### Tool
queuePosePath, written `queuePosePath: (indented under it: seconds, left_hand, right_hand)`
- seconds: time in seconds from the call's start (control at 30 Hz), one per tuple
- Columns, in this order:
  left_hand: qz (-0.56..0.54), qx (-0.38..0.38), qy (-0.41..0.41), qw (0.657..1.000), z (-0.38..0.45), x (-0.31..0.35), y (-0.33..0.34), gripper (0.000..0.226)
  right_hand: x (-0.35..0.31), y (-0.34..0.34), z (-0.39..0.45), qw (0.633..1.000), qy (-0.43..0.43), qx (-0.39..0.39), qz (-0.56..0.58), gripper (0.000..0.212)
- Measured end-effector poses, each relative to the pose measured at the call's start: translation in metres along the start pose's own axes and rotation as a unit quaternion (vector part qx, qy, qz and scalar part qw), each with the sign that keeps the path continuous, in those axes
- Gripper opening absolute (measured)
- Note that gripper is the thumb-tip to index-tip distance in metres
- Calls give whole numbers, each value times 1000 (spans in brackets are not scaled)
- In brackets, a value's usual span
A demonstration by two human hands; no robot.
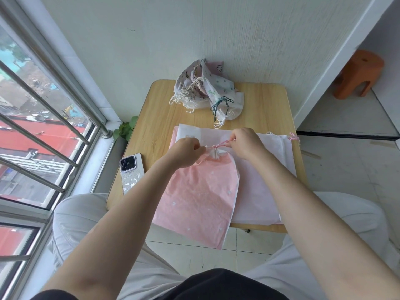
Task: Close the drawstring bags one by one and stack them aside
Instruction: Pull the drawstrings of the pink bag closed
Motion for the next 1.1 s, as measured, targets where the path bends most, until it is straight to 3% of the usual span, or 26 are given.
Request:
queuePosePath:
  seconds: [0.27,0.37,0.5,0.6,0.7,0.77,0.83,0.93,1.0,1.1]
  left_hand:
    - [86,-27,-1,996,8,0,-6,32]
    - [159,-20,-17,987,10,2,-4,44]
    - [64,55,32,996,21,14,-6,50]
    - [44,-28,51,997,33,32,-15,70]
    - [91,-61,36,993,53,47,-25,53]
    - [58,-9,28,998,69,57,-41,48]
    - [-49,96,-12,994,83,65,-63,50]
    - [-164,231,-88,955,104,66,-97,54]
    - [-205,272,-123,932,128,52,-109,52]
    - [-270,273,-166,908,162,19,-108,54]
  right_hand:
    - [7,-9,7,999,8,37,-27,20]
    - [5,-11,12,999,9,35,-20,20]
    - [-9,-24,21,998,-18,59,11,18]
    - [-26,-38,28,996,-49,72,19,14]
    - [-40,-54,42,995,-61,81,-15,10]
    - [-50,-68,54,988,-65,131,-42,6]
    - [-62,-83,67,970,-73,220,-67,21]
    - [-75,-100,86,944,-97,308,-74,29]
    - [-76,-98,109,952,-102,282,-66,27]
    - [-70,-76,143,981,-88,166,-55,33]
Point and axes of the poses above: each hand's wrist, its own z-axis towards the middle knuckle, its own y-axis out of the palm, x = y × z, the point moved 1 cm from there along z, towards the middle knuckle, and after that the axes turned 4 degrees about x, right-handed, at the moved point
